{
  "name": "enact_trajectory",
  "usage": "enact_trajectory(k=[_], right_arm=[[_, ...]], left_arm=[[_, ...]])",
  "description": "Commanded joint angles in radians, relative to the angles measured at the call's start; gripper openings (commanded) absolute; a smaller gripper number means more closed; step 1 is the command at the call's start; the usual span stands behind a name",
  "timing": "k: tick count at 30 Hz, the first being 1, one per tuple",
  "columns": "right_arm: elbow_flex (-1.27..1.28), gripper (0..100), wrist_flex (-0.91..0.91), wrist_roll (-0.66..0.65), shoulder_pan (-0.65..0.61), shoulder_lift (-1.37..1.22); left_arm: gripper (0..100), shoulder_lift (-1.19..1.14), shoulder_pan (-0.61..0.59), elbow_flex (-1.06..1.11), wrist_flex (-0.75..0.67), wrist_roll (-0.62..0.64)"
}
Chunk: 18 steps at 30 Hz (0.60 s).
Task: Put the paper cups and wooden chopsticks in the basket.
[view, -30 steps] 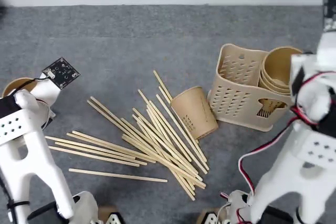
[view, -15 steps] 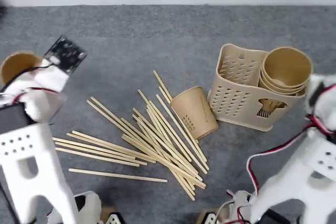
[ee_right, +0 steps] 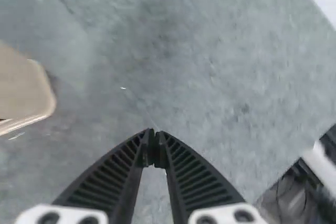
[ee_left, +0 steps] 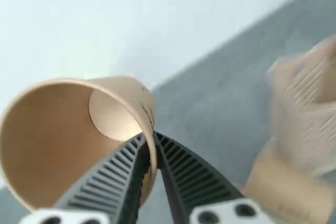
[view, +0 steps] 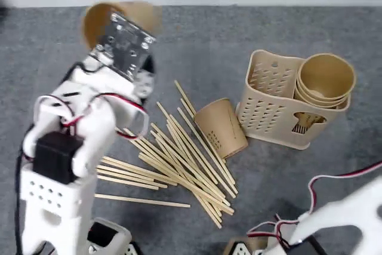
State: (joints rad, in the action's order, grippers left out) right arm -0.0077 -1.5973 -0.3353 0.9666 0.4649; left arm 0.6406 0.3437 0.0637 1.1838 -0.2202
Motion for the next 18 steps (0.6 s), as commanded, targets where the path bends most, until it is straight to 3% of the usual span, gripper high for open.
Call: enact_trajectory(k=[1,9,18], right_arm=[[0.089,0.9,0.079,0.011,0.082,0.010],[0.422,0.9,0.389,0.005,0.232,-0.001],[0.736,0.9,0.700,0.002,0.257,-0.001]], left_arm=[[1,0.003,0.150,-0.053,-0.137,0.049],[1,-0.181,0.339,-0.061,-0.327,0.049],[1,-0.414,0.493,-0.294,-0.333,0.049]])
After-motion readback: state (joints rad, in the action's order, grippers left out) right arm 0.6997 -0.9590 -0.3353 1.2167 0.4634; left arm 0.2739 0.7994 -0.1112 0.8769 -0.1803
